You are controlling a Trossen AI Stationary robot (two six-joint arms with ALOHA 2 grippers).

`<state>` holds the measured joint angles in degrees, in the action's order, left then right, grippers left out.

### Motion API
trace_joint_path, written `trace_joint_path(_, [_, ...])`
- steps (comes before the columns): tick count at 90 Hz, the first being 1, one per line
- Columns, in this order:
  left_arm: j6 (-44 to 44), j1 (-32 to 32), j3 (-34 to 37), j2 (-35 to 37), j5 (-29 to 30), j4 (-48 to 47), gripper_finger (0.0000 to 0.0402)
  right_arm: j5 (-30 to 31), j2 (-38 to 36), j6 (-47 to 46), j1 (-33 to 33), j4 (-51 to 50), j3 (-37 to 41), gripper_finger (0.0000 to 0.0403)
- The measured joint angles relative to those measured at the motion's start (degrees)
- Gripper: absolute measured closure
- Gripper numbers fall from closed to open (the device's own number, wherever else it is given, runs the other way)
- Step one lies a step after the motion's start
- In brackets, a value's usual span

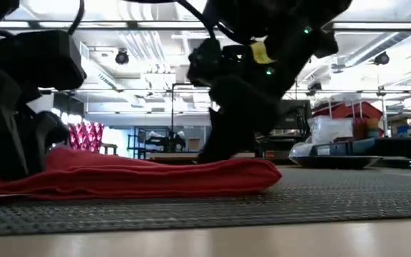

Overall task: Set table place
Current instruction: Put the red napkin on the left side of the gray table mat

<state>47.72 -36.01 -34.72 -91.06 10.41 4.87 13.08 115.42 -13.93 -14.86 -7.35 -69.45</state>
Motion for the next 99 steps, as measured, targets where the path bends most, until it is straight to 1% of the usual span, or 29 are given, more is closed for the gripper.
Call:
trace_joint_path(6, [-0.1,0.0,-0.1,-0.4,-0.5,0.2,0.0287,0.0,0.0,0.0,0.1,0.1,0.3,0.0319])
trace_joint_path(14, [-0.7,0.4,-1.0,1.0,-1.3,-1.1,0.0287,0.0,-1.0,0.0,0.3,-1.1,0.1,0.0327])
trace_joint_path(21, [-2.2,0.7,-2.3,4.3,-2.0,-4.1,0.0287,0.0,-3.1,-0.1,0.3,-3.0,-1.4,0.0333])
trace_joint_path(27, [-3.4,1.1,-5.4,7.8,-1.3,-5.7,0.0287,0.0,-6.4,-1.4,0.1,-6.2,-2.6,0.0337])
trace_joint_path(32, [-4.7,1.2,-7.4,10.8,0.4,-9.6,0.0287,-0.7,-8.7,-3.0,-0.1,-8.7,-3.2,0.0339])
trace_joint_path(41, [-8.4,1.9,-10.8,13.7,6.2,-15.2,0.0287,-1.8,-12.2,-6.7,-1.3,-12.9,-2.1,0.0341])
trace_joint_path(46, [-11.4,3.0,-12.3,15.0,9.8,-17.5,0.0287,-2.4,-13.5,-8.3,-2.4,-12.3,-0.5,0.0338])
trace_joint_path(50, [-12.9,4.6,-13.5,15.2,10.9,-18.6,0.0286,-2.5,-14.1,-9.4,-3.7,-11.6,1.1,0.0333])
trace_joint_path(54, [-14.5,6.9,-14.4,14.5,10.0,-19.4,0.0281,-2.5,-14.4,-10.4,-4.9,-10.4,2.8,0.0326])
trace_joint_path(60, [-17.4,10.4,-14.8,12.8,6.4,-21.3,0.0268,-2.3,-14.4,-12.5,-6.6,-6.6,6.1,0.0311])
trace_joint_path(71, [-22.6,15.7,-16.1,7.2,-0.9,-22.3,0.0226,-0.3,-14.1,-16.3,-8.4,1.2,12.1,0.0281])
trace_joint_path(79, [-24.7,18.8,-17.4,2.4,-5.6,-23.1,0.0194,0.7,-14.1,-18.5,-9.0,2.5,15.0,0.0261])
trace_joint_path(85, [-25.0,21.0,-17.9,-0.8,-7.3,-24.6,0.0172,2.4,-13.9,-19.5,-9.4,3.8,16.3,0.0248])
trace_joint_path(90, [-26.2,22.1,-18.8,-3.2,-8.0,-23.8,0.0158,5.0,-13.9,-19.5,-10.0,3.8,16.7,0.0240])
trace_joint_path(99, [-28.5,23.1,-19.6,-7.4,-8.8,-24.6,0.0145,8.1,-13.8,-18.6,-10.3,4.1,16.9,0.0231])
